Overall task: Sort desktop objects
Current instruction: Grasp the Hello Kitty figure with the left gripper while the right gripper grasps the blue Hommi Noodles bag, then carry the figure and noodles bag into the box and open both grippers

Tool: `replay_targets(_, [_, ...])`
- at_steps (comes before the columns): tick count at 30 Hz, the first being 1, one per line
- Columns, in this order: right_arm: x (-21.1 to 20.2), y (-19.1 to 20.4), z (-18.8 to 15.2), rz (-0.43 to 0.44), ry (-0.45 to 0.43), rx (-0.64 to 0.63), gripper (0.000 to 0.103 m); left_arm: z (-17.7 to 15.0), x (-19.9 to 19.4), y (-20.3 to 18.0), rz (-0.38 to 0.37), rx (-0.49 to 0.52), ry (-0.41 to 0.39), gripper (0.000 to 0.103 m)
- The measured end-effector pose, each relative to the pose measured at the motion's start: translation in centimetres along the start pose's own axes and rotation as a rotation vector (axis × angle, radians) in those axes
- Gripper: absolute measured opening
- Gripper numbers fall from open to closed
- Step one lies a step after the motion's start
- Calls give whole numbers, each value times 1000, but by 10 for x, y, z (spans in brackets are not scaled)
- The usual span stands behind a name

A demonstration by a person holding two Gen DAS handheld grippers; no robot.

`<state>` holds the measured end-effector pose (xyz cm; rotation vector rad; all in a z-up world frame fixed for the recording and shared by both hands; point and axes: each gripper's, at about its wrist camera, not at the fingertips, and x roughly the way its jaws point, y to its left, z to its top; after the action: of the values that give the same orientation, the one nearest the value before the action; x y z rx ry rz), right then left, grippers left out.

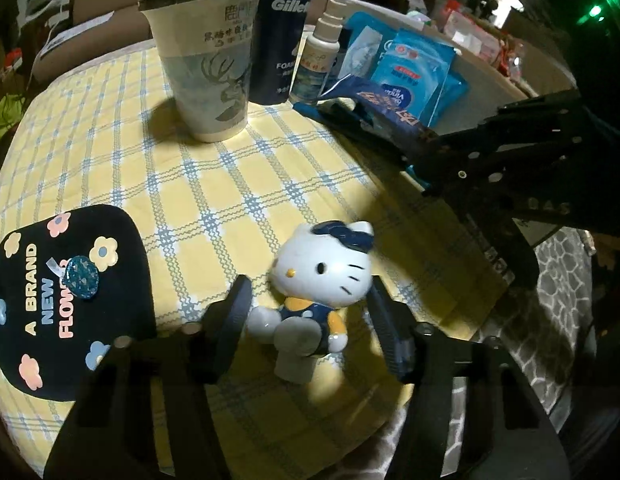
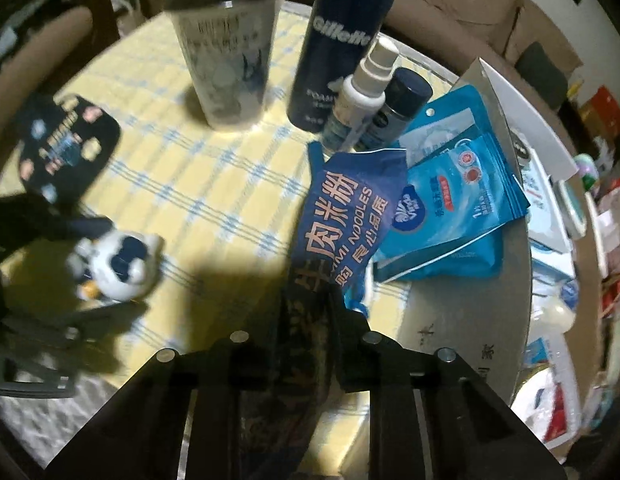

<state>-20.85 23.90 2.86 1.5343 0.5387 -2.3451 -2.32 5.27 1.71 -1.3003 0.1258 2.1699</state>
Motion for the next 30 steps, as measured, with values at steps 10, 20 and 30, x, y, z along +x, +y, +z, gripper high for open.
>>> replay_targets(10, [-69, -21, 4, 238, -152, 149, 18, 7, -14, -1, -69, -35, -50, 41])
replay_targets(20, [-102, -58, -8, 303, -244, 278, 17, 14, 13, -1, -40, -63, -15, 47])
replay_targets(30, [-131, -118, -28, 285, -323, 392, 17, 28, -4, -11, -101, -111, -70, 46])
